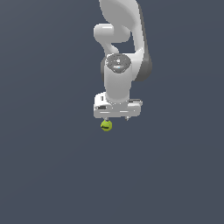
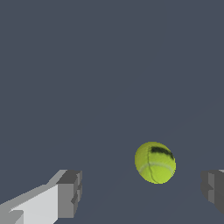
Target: Pick up the object and move it to a goal position.
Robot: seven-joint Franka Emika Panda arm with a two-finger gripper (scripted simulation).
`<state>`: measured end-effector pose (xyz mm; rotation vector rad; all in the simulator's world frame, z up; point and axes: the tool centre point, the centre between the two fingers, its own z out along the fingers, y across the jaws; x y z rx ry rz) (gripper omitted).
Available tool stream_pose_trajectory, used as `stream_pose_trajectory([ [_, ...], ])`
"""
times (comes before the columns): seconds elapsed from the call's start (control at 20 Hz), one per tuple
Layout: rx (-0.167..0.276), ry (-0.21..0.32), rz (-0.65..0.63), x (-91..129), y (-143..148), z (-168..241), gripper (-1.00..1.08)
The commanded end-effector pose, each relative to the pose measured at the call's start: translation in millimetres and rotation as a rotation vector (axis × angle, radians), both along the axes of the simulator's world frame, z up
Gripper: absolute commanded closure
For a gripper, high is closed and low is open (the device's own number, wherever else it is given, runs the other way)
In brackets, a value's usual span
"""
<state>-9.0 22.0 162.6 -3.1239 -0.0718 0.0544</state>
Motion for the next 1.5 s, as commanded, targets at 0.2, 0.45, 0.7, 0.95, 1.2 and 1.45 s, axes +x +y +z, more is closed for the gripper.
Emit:
stream_pose_trajectory([
  [0.2,-0.011,-0.007,-0.008,2,-11,4,-0.92],
  [0.45,-0.033,-0.019,-0.03,7,-34,13,-0.92],
  [0.7,-0.032,-0.019,-0.023,6,-33,11,-0.92],
  [0.95,-0.031,-0.02,0.014,4,-35,6,-0.92],
  [1.2,-0.029,-0.021,0.082,0,-38,-3,-0.92],
  [1.45,-0.026,-0.023,0.181,-7,-42,-16,-0.92],
])
